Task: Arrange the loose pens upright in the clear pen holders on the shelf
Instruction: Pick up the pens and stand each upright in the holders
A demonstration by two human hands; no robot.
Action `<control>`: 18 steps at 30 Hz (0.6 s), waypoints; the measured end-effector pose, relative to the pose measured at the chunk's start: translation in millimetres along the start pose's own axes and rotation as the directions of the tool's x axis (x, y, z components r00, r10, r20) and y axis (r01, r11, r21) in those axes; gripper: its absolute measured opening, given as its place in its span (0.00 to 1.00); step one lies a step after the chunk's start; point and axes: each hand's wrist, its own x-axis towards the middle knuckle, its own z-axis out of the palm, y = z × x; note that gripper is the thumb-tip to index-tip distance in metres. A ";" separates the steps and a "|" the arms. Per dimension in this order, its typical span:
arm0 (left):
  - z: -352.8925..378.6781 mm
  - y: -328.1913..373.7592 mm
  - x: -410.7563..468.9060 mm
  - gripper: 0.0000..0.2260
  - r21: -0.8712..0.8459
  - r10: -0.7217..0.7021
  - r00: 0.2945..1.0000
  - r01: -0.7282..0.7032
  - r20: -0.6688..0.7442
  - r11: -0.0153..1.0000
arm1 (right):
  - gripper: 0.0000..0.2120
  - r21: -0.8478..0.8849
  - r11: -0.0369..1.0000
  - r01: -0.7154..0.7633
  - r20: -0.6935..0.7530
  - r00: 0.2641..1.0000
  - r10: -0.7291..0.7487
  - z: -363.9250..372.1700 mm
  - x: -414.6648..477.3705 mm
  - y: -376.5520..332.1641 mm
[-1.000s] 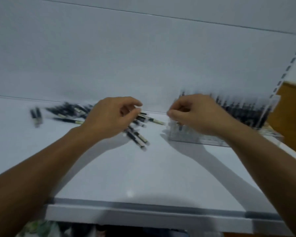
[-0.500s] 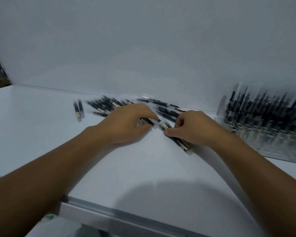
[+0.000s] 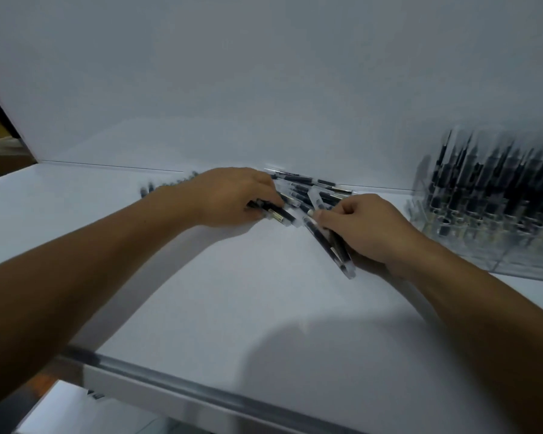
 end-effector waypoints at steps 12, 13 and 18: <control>-26.3 8.6 27.8 0.11 -0.031 -0.076 0.958 0.088 0.277 0.996 | 0.17 0.342 0.937 0.070 -0.129 0.991 -0.027 2.4 3.1 3.6; -26.8 9.5 29.4 0.12 -0.040 -0.080 0.953 0.096 0.293 0.995 | 0.17 0.343 0.937 0.070 -0.126 0.992 -0.028 2.8 3.5 4.1; -26.8 10.8 32.7 0.11 -0.066 -0.050 0.964 0.070 0.262 0.995 | 0.17 0.329 0.940 0.086 -0.131 0.990 -0.045 3.9 3.2 3.1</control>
